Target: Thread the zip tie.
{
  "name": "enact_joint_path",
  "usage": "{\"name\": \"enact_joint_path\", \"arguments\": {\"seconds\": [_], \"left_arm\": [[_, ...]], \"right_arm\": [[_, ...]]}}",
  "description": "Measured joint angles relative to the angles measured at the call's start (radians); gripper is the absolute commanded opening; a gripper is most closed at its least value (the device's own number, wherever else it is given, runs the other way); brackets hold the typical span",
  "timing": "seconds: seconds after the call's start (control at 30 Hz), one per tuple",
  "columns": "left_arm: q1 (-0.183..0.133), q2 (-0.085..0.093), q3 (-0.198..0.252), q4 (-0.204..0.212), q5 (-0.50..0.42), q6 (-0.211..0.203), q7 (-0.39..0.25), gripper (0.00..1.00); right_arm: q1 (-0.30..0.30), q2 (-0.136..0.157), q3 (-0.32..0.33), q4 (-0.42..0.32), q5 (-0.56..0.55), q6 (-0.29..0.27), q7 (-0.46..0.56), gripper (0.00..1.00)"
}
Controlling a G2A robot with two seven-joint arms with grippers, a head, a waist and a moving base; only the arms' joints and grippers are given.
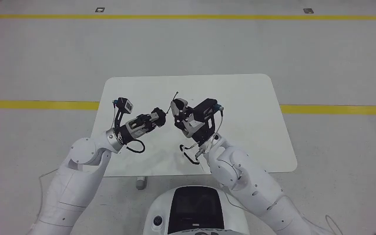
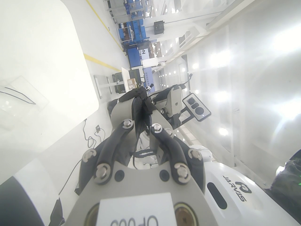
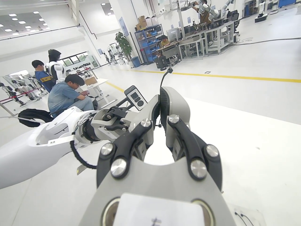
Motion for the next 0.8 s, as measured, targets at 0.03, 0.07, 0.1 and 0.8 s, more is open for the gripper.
{"name": "enact_joint_path", "arguments": {"seconds": [0.03,0.07,0.1,0.8], "left_arm": [[0.000,0.000,0.000,0.000,0.000,0.000,0.000,0.00],[0.000,0.000,0.000,0.000,0.000,0.000,0.000,0.00],[0.000,0.000,0.000,0.000,0.000,0.000,0.000,0.00],[0.000,0.000,0.000,0.000,0.000,0.000,0.000,0.00]], "right_arm": [[-0.001,-0.001,0.001,0.000,-0.002,0.001,0.000,0.00],[-0.002,-0.001,0.003,0.000,-0.004,0.001,0.001,0.00],[-0.003,-0.002,0.004,0.000,-0.007,0.002,0.002,0.00],[-0.012,-0.019,0.020,0.011,-0.009,-0.020,0.032,0.00]]}}
